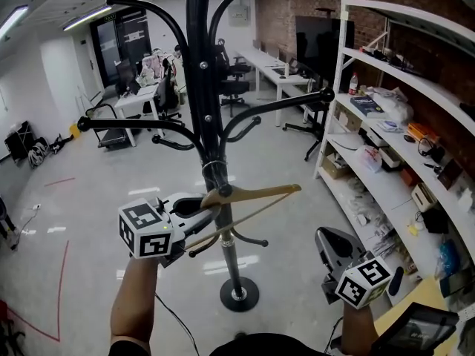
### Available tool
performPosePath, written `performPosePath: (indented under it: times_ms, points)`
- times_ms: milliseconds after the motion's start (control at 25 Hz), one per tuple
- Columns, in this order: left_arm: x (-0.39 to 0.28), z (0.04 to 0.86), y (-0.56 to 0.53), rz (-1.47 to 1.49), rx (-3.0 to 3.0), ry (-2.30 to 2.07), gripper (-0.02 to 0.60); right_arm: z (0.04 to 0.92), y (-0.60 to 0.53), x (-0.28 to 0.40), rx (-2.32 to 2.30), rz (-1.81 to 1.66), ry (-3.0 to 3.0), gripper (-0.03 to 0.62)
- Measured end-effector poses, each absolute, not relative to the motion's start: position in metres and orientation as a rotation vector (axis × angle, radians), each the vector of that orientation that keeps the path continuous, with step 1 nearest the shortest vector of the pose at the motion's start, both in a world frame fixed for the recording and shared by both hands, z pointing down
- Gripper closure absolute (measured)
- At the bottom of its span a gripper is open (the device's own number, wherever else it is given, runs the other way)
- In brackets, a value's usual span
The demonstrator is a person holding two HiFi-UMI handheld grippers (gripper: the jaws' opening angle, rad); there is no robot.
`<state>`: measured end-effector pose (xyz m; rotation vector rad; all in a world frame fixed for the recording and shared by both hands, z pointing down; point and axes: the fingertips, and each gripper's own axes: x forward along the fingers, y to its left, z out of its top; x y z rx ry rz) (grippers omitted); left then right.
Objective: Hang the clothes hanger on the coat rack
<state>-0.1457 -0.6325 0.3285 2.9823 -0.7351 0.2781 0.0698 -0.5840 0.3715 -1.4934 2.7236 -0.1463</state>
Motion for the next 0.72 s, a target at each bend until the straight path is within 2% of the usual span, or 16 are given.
performPosePath:
  times_ms: [720]
  points:
    - [-0.145, 0.350, -0.644, 0.375, 2.971, -0.689, 0.529, 0.385, -0.596, 0.070, -1.519, -0.193, 2.709, 0.586]
